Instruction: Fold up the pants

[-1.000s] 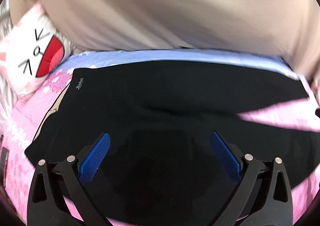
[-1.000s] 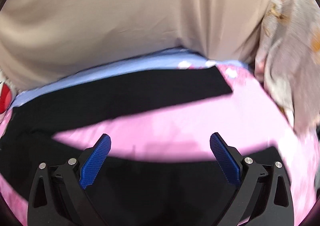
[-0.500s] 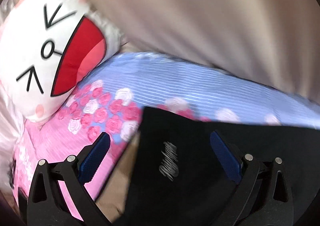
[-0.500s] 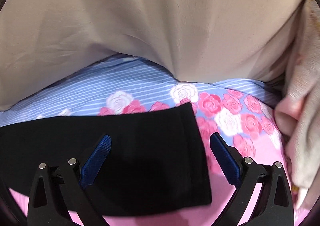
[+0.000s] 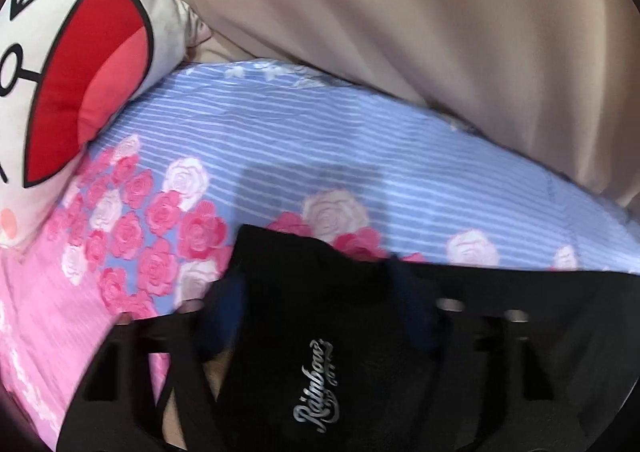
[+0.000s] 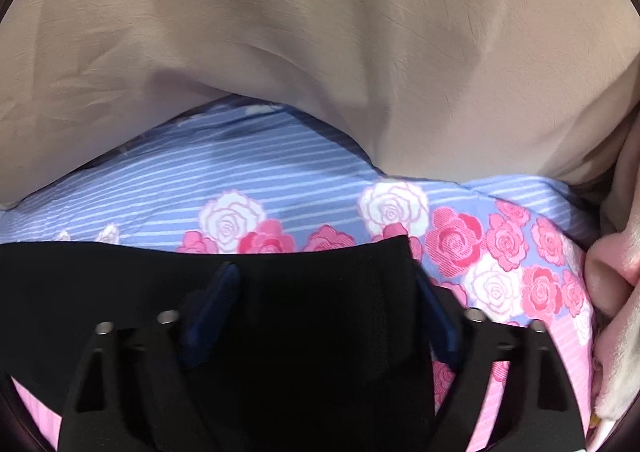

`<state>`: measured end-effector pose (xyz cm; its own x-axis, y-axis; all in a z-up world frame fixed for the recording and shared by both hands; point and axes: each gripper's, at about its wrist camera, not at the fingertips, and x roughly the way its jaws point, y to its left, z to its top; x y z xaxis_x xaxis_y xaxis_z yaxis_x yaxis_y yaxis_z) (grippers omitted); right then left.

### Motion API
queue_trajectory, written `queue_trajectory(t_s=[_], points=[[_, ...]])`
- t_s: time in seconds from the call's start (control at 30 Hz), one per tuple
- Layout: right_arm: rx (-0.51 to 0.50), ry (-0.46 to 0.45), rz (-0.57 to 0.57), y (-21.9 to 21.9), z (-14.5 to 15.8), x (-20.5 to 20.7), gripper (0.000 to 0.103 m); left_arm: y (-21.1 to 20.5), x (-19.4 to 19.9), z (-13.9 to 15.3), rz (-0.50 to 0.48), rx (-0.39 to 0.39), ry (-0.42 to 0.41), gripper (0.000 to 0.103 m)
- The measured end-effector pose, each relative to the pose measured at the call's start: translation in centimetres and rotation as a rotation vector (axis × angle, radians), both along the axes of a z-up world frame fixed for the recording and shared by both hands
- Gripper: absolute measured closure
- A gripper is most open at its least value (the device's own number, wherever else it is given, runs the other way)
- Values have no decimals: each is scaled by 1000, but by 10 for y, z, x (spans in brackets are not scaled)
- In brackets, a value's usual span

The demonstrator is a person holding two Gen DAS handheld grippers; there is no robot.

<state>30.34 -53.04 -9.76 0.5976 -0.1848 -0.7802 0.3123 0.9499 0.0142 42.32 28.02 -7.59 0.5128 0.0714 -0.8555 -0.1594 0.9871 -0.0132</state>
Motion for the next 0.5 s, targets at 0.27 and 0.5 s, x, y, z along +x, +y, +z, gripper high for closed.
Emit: queue_trajectory(t_s=[0.27, 0.5], points=[[41, -21, 38, 13, 25, -4, 86, -11, -19, 26, 10, -19, -36, 78], [49, -124, 47, 29, 69, -44, 87, -16, -61, 77, -23, -35, -147, 80]])
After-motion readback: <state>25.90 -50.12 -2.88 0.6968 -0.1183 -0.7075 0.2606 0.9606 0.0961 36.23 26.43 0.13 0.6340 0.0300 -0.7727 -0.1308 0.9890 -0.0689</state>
